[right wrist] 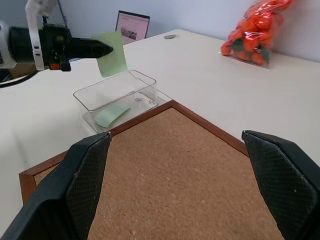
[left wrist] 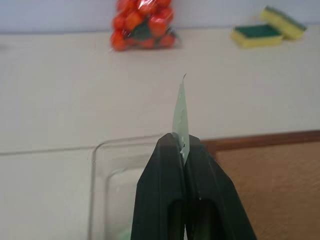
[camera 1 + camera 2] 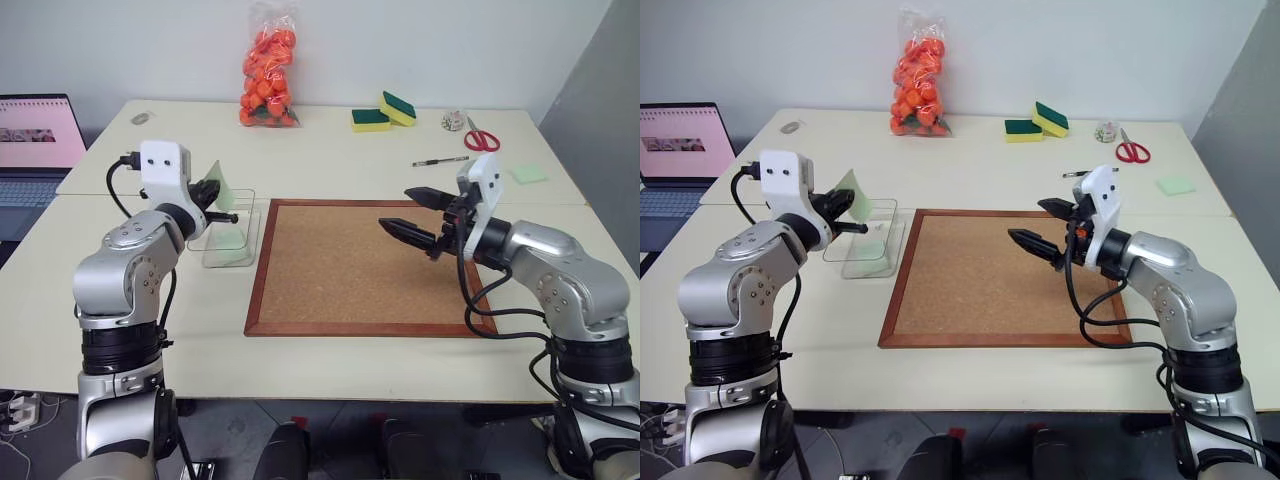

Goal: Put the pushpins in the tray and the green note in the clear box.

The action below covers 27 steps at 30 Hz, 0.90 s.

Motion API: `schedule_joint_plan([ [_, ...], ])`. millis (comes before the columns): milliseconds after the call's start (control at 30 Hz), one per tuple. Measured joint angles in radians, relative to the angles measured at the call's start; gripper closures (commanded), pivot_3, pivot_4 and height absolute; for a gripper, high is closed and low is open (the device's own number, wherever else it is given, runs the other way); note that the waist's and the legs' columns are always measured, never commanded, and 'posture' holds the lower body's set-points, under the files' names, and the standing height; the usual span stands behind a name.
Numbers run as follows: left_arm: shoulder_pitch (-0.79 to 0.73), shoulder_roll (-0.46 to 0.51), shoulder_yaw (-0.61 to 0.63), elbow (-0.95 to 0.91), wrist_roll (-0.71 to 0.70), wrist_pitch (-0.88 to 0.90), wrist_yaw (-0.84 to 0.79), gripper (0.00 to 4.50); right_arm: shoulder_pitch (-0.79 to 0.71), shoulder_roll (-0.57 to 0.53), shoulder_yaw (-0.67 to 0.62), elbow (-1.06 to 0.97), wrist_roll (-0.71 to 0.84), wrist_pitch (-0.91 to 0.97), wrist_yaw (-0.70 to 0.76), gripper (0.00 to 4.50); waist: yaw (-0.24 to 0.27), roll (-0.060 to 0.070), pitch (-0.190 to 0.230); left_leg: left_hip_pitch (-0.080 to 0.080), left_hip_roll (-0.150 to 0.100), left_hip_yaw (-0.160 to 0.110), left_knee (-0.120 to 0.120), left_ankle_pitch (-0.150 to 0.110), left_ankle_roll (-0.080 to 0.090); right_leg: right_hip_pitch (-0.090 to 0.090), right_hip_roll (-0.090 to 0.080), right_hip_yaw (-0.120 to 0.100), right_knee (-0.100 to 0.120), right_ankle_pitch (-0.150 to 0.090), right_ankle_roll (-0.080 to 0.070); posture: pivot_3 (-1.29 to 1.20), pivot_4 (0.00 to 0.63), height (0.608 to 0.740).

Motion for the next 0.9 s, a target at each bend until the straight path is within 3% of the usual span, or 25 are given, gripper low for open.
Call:
schedule_joint_plan([
  [167, 0.006, 0.026, -0.056, 0.033, 0.06, -0.047, -0.031, 4.5, -0.067, 0.003, 0.059, 0.026, -0.009, 0.0, 0.049, 0.06, 0.005, 0.0, 0.0, -0.001, -0.001, -0.001, 0.0, 0.0, 0.0, 0.0, -0.002, -0.001, 0.0, 0.0, 0.0, 0.0, 0.15, 0.74],
  [333, 0.015, 0.058, -0.115, 0.059, 0.115, -0.102, -0.073, 3.58, -0.079, -0.004, 0.09, 0.042, -0.026, 0.0, 0.096, 0.0, 0.002, 0.0, 0.0, -0.002, -0.001, 0.0, 0.0, 0.0, 0.0, -0.003, -0.002, -0.001, 0.0, 0.0, 0.0, 0.0, 0.15, 0.74],
  [800, 0.045, 0.078, -0.124, 0.071, 0.187, -0.17, -0.117, 0.87, -0.087, -0.019, 0.099, 0.043, -0.028, 0.002, 0.114, 0.0, 0.001, 0.0, 0.0, -0.004, -0.001, -0.001, 0.0, 0.0, 0.0, -0.005, -0.002, -0.002, 0.0, 0.0, 0.0, 0.0, 0.15, 0.74],
  [900, 0.05, 0.078, -0.122, 0.053, 0.193, -0.209, -0.13, 0.71, -0.084, -0.028, 0.096, 0.036, -0.025, 0.002, 0.117, 0.0, 0.001, 0.0, 0.0, -0.005, 0.0, -0.001, 0.0, 0.0, 0.0, -0.005, -0.002, -0.002, 0.0, 0.0, 0.0, 0.0, 0.15, 0.74],
])
